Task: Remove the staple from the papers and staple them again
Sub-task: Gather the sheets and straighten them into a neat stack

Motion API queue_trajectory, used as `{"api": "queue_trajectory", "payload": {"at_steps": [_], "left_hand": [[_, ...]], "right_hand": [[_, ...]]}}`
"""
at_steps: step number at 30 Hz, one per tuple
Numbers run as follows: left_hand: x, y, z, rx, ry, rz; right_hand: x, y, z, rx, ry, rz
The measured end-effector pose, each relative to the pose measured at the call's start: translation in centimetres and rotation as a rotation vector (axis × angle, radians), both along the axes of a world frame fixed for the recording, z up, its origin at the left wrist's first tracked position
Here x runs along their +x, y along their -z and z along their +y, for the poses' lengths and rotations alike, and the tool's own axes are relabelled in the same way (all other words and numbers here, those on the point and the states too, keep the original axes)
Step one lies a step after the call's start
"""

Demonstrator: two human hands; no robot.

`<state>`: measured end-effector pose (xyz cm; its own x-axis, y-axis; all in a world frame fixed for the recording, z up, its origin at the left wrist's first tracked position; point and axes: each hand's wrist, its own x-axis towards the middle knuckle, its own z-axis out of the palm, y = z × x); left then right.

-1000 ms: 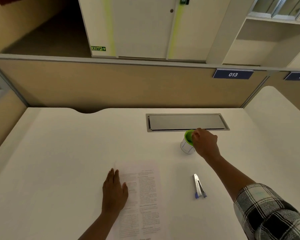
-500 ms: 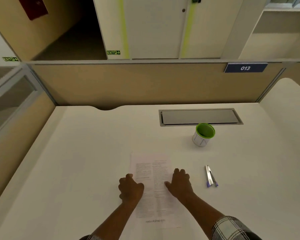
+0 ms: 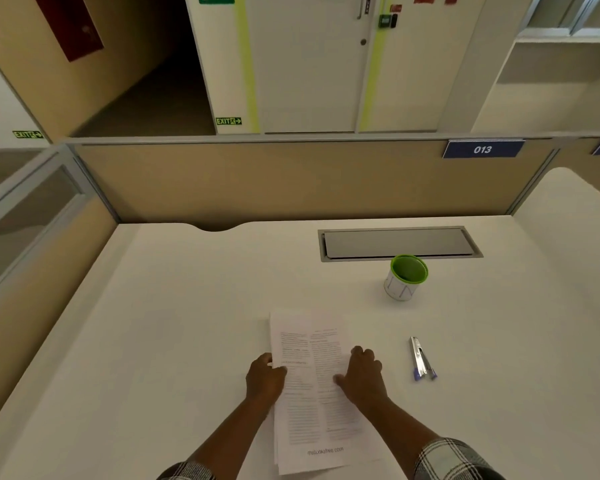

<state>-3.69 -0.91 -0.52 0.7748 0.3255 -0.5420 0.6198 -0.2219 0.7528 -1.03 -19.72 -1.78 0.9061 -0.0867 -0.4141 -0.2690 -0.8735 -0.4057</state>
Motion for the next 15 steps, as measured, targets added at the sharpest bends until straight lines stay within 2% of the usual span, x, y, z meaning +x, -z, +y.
{"api": "queue_trajectory", "payload": {"at_steps": [4,11,15], "left_hand": [[0.0,-0.2,0.7,-0.018,0.018,-0.096],[0.3,-1.1,1.5,-0.347,-0.076,-0.155],[0.5,-2.3,1.3,-0.515,-0.059,-0.234]], "right_hand": [[0.6,0.1,-1.4,0.180,0.124,-0.050],[2.1,-1.7,-4.2,0.701,0.339,-0.140],[2.6,-2.5,-5.2,0.791,0.374,-0.138]]}}
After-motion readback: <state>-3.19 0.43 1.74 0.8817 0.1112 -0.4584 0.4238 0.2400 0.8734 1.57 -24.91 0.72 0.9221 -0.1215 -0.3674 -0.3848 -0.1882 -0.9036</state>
